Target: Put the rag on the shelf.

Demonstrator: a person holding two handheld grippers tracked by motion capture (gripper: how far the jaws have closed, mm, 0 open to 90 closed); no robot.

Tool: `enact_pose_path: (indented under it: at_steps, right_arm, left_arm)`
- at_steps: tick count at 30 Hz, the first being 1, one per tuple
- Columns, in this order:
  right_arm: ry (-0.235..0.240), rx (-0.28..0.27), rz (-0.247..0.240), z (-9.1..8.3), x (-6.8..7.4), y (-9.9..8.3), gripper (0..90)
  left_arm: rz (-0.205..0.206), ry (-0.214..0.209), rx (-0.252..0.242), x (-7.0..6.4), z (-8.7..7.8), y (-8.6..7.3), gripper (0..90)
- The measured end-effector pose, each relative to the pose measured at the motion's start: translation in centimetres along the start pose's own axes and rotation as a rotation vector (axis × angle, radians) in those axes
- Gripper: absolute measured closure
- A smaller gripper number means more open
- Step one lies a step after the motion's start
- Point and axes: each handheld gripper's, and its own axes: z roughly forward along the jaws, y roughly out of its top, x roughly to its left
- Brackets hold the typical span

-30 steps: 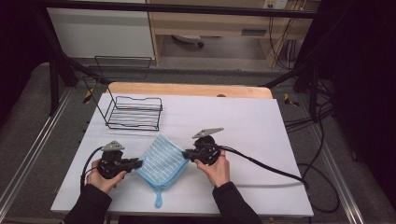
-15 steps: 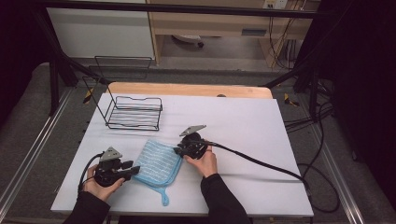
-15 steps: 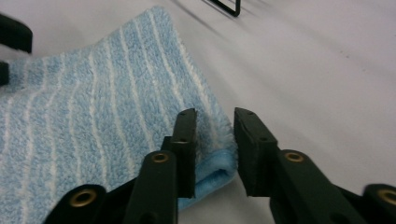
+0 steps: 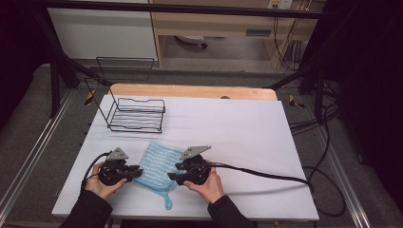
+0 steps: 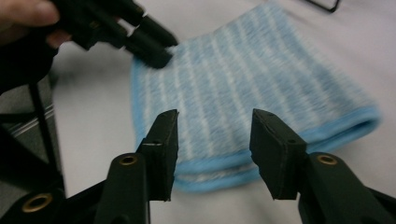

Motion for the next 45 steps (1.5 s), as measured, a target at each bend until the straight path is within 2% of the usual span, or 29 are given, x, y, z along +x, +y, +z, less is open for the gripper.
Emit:
enact_pose_path:
  at_steps: [4,5,9,12,14,15,16,17,18,21,23,24,26,29,30,32,36,39,40,41,42,43,44,45]
  right_arm:
    - [0.046,0.039,0.006,0.3,1.2,-1.3,67.0]
    - [0.065,0.051,0.019,0.4,1.6,-1.6,67.9]
    - [0.087,0.073,0.018,1.1,2.5,-2.8,67.5]
    - [0.079,0.090,0.013,1.7,3.0,-3.1,65.8]
    - [0.063,0.103,-0.031,2.4,3.8,-3.3,65.3]
    - [0.062,0.101,-0.043,2.5,4.1,-3.3,68.0]
    - [0.029,0.107,-0.080,2.8,4.7,-3.2,75.9]
    - [0.029,0.107,-0.080,2.8,4.7,-3.2,75.9]
    - [0.015,0.108,-0.083,2.8,4.7,-3.2,80.8]
    - [0.021,0.120,-0.055,2.6,4.5,-3.1,86.7]
    - [0.018,0.122,-0.056,2.5,4.5,-3.1,87.0]
    - [0.016,0.145,-0.062,2.1,4.1,-2.9,87.4]
    - [0.010,0.143,-0.060,1.3,3.4,-2.6,87.7]
    - [-0.014,0.150,-0.058,-0.4,2.3,-1.9,87.9]
    - [-0.014,0.150,-0.058,-0.4,2.3,-1.9,87.9]
    - [-0.030,0.183,-0.073,-1.5,1.6,-1.4,87.9]
    - [-0.027,0.211,-0.067,-1.4,0.9,-1.9,87.3]
    - [-0.007,0.193,-0.050,-1.1,0.5,-2.4,84.2]
    - [-0.008,0.160,-0.044,-1.2,0.4,-2.3,75.8]
    - [-0.012,0.136,-0.041,-1.5,0.4,-2.0,71.8]
    - [-0.012,0.136,-0.041,-1.5,0.4,-2.0,71.8]
    - [-0.023,0.110,-0.041,-1.6,0.4,-1.9,68.0]
    - [-0.039,0.066,-0.038,-1.9,0.1,-1.6,59.7]
    - [-0.039,0.066,-0.038,-1.9,0.1,-1.6,59.7]
  left_arm:
    - [-0.004,-0.010,0.003,0.0,0.2,-0.1,79.4]
    - [-0.005,-0.010,0.002,0.0,0.3,-0.1,80.5]
    - [0.008,0.003,0.006,-0.2,0.3,-0.1,83.6]
    - [0.005,0.010,0.006,-0.3,0.3,0.0,84.4]
    - [0.002,0.011,0.006,-0.3,0.3,0.0,84.8]
    - [-0.003,0.010,0.006,-0.3,0.3,0.0,85.0]
    - [-0.006,0.009,0.006,-0.3,0.3,0.0,85.4]
    - [-0.010,0.007,0.004,-0.2,0.2,0.0,85.4]
    - [-0.013,0.006,0.002,-0.2,0.2,0.0,85.6]
    - [-0.029,-0.005,-0.009,0.0,-0.3,0.0,86.3]
    - [-0.043,-0.017,-0.021,0.0,-0.6,0.0,86.4]
    - [-0.052,-0.027,-0.032,0.0,-0.8,0.0,86.5]
    - [-0.063,-0.037,-0.046,-0.1,-1.2,-0.1,86.5]
    - [-0.063,-0.054,-0.047,-1.0,-1.3,-0.4,86.5]
    - [-0.061,-0.058,-0.044,-1.3,-1.3,-0.5,86.5]
    - [-0.063,-0.065,-0.041,-2.0,-1.1,-0.7,86.4]
    - [-0.061,-0.048,-0.034,-2.9,-0.9,-1.2,86.1]
    - [-0.054,-0.028,-0.045,-3.0,-0.8,-1.6,85.2]
    - [-0.048,-0.027,-0.047,-2.9,-0.8,-1.6,83.8]
    - [-0.028,-0.016,-0.065,-2.9,-0.9,-1.5,82.2]
    - [-0.028,-0.016,-0.065,-2.9,-0.9,-1.5,80.0]
    - [-0.020,-0.007,-0.075,-2.9,-1.1,-1.5,80.0]
    - [-0.015,-0.004,-0.087,-2.9,-1.2,-1.4,73.4]
    - [-0.009,0.002,-0.098,-2.8,-1.5,-1.3,73.4]
